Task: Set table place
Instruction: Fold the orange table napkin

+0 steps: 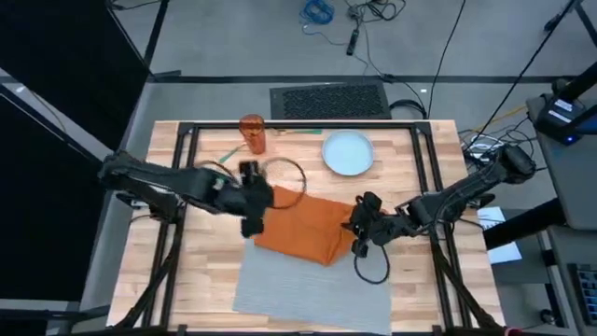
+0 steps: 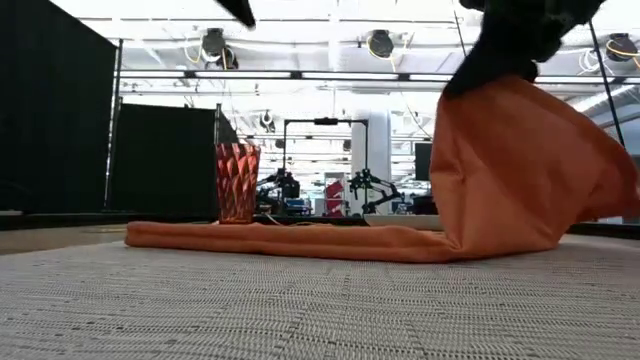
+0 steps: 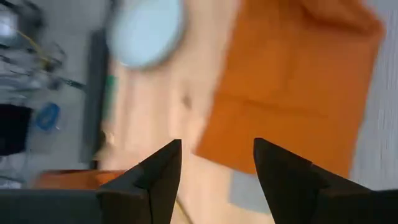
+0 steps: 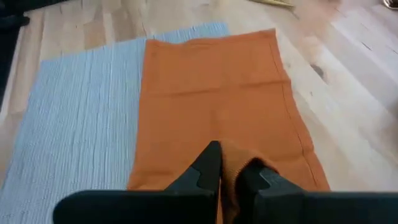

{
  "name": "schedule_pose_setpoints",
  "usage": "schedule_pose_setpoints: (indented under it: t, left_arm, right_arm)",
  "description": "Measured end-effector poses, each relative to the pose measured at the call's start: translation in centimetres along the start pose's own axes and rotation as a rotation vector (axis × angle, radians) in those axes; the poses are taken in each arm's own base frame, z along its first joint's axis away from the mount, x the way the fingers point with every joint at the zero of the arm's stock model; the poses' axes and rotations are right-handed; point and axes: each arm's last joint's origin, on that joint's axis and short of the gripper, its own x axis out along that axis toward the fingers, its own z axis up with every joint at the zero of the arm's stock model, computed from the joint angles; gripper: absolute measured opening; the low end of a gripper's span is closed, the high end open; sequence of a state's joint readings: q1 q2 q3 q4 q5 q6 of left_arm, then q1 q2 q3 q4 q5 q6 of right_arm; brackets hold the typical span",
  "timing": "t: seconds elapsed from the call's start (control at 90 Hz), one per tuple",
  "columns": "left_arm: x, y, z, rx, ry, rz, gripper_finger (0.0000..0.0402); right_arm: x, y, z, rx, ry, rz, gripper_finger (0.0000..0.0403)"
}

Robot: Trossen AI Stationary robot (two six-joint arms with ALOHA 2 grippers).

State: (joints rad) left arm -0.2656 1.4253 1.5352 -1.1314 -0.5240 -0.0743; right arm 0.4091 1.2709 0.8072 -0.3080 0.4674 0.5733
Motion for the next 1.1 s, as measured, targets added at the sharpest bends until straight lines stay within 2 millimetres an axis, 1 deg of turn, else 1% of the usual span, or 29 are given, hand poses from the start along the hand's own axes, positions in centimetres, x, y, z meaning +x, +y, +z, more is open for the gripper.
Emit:
schedule_pose_setpoints:
  t: [0.078,0.178,0.244,0.322,0.422,0.6,0.711,0.867,0.989,1.1]
  left_arm:
    - [-2.4,1.4,-0.5,-0.044,-0.036,0.031,0.0184]
    - [-4.9,2.8,-1.7,-0.093,-0.053,0.069,0.0184]
    - [-6.2,3.7,-2.6,-0.129,-0.058,0.088,0.0184]
    - [-7.0,4.3,-3.5,-0.16,-0.051,0.11,0.0184]
    - [-7.6,4.7,-4.4,-0.184,-0.027,0.123,0.0184]
    - [-7.7,4.9,-5.3,-0.177,0.047,0.137,0.0184]
    - [-7.8,4.9,-5.9,-0.162,0.094,0.147,0.0184]
    - [-8.4,5.1,-6.3,-0.174,0.073,0.128,0.0184]
    - [-9.3,5.7,-7.0,-0.208,0.042,0.119,0.0184]
    - [-9.9,6.1,-7.5,-0.236,0.02,0.113,0.0184]
  right_arm:
    - [0.0,-0.1,1.1,-0.02,-0.011,0.017,0.0]
    - [0.2,0.0,2.7,-0.058,-0.022,0.056,0.0]
    - [0.9,0.3,3.8,-0.083,-0.034,0.108,0.0]
    - [2.1,0.8,4.9,-0.118,-0.043,0.17,0.0]
    - [4.2,1.1,6.1,-0.156,-0.009,0.193,0.0]
    - [8.5,1.8,7.6,-0.213,0.046,0.262,0.0]
    - [10.5,2.1,8.7,-0.253,0.056,0.29,0.0]
    - [12.1,1.9,10.7,-0.277,0.027,0.326,0.0]
    - [13.1,1.3,11.4,-0.273,0.031,0.341,0.0]
    - [13.5,0.8,11.7,-0.26,0.023,0.385,0.0]
